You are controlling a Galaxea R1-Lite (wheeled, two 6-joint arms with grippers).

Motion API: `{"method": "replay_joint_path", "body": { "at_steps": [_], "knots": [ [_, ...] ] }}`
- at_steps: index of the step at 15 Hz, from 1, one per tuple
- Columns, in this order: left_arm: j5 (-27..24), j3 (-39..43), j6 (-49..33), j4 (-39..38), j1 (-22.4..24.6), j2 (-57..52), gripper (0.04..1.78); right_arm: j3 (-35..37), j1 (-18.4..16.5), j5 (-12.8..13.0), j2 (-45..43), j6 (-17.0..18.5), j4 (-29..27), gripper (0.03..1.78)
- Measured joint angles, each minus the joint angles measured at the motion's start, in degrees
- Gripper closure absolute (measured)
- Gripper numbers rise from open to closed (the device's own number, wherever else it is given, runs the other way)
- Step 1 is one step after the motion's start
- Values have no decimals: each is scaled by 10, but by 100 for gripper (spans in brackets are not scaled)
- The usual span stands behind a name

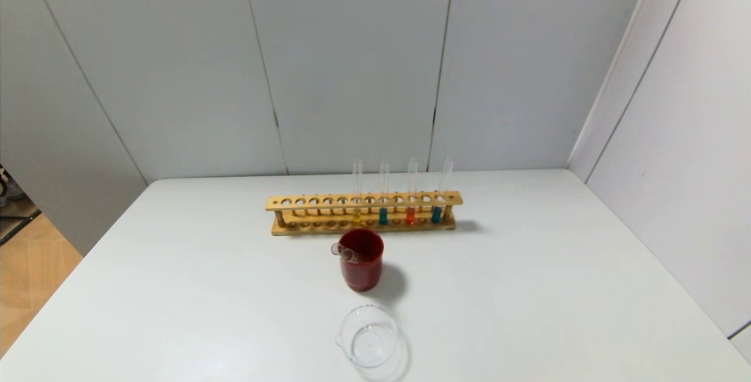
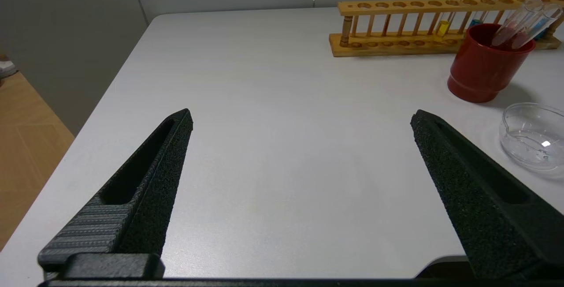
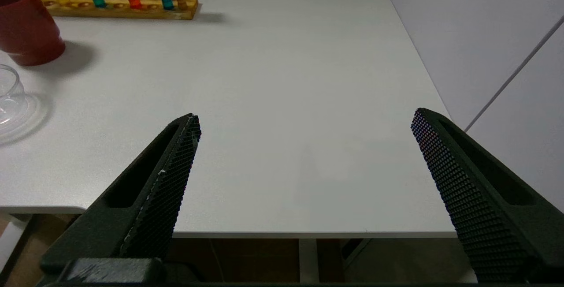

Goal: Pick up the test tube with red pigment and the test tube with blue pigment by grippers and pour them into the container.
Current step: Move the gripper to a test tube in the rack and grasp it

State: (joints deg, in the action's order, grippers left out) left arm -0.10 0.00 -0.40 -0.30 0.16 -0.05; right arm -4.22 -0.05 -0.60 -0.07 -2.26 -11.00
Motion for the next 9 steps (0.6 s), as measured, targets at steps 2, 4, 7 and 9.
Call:
{"method": "replay_joint_path", "body": {
  "at_steps": [2, 4, 7, 9],
  "knots": [
    [0, 0, 0, 0, 0, 0, 7, 0, 0, 0, 0, 0, 0, 6],
    [0, 0, 0, 0, 0, 0, 7, 0, 0, 0, 0, 0, 0, 6],
    [0, 0, 0, 0, 0, 0, 7, 0, 0, 0, 0, 0, 0, 6],
    [0, 0, 0, 0, 0, 0, 7, 0, 0, 0, 0, 0, 0, 6]
  ]
}}
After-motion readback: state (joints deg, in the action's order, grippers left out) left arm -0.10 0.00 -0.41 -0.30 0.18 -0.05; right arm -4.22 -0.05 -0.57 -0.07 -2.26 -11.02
